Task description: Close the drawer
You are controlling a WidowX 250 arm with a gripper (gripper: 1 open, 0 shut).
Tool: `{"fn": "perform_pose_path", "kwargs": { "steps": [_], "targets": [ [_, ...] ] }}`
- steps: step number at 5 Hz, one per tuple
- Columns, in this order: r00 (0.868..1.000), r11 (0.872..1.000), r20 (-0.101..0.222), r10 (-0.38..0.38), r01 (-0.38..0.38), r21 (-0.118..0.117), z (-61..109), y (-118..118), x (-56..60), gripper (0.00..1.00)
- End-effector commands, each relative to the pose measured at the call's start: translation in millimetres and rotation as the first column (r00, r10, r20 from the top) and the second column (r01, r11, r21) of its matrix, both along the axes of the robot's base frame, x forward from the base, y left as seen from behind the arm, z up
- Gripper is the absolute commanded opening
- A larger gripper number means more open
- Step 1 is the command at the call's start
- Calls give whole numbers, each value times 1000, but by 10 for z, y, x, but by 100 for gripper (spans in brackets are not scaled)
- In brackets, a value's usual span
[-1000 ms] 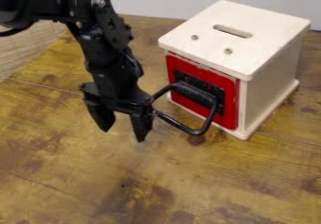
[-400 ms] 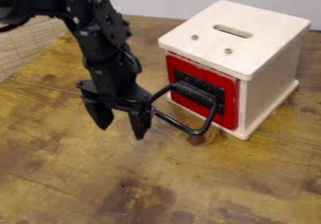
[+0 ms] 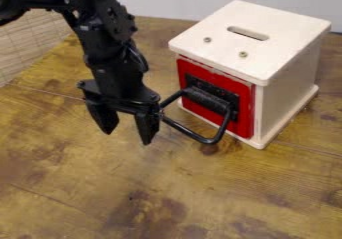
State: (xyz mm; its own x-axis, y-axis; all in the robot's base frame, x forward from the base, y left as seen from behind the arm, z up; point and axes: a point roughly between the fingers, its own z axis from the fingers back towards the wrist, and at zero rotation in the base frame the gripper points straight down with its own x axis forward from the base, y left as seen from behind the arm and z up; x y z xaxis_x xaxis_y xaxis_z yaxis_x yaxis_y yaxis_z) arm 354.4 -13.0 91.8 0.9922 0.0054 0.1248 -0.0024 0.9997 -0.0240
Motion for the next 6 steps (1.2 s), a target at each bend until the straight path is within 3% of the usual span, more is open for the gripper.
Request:
{"fn": "perform_pose_path", "kwargs": {
  "steps": [1, 3, 4, 6],
  "targets": [
    [996, 1000, 89, 25, -25, -2, 337, 94, 28, 100],
    [996, 999, 89, 32, -32, 0, 388, 133, 4, 100],
    [994, 999, 99, 42, -43, 6, 495, 195, -38, 100],
    [984, 988, 118, 136, -143, 51, 924, 622, -305, 100]
  ]
}}
